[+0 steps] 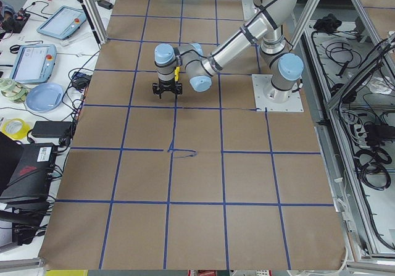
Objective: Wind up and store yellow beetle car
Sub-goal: 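Open the left gripper to release the car and lift away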
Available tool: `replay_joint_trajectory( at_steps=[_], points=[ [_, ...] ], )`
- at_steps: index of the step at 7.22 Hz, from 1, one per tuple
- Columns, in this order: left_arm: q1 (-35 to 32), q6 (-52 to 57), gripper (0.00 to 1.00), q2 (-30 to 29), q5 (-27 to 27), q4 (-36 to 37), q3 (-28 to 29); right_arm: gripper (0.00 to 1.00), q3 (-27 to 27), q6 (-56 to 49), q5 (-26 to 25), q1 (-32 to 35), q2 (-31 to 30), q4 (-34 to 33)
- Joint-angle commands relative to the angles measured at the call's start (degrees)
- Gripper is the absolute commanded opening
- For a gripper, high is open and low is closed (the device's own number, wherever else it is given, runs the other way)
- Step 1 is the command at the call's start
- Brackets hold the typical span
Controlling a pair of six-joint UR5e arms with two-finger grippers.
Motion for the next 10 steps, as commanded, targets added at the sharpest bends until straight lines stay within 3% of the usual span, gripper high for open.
replay_joint_trajectory(
  at_steps=[1,3,6,8,10],
  points=[
    [-6.3,-13.2,0.86,3.3,-1.2,-7.9,5.8,1.0,0.0,0.0,0.0,0.0,0.0,0.1],
    [-13.3,-33.1,0.87,5.9,-1.5,-19.7,14.0,1.0,0.0,0.1,0.0,0.0,0.0,0.1],
    [-18.4,-70.5,1.0,9.9,-1.6,-22.6,16.7,1.0,0.0,0.0,0.0,0.0,0.0,0.1],
    [-18.6,-83.9,1.0,13.1,-1.0,-24.2,16.8,1.0,0.0,-1.4,-0.1,-0.3,0.3,-2.3],
    [-18.6,-86.7,1.0,17.7,3.1,-27.6,16.8,1.0,0.7,-15.1,1.0,-3.1,2.5,-8.1]
  ],
)
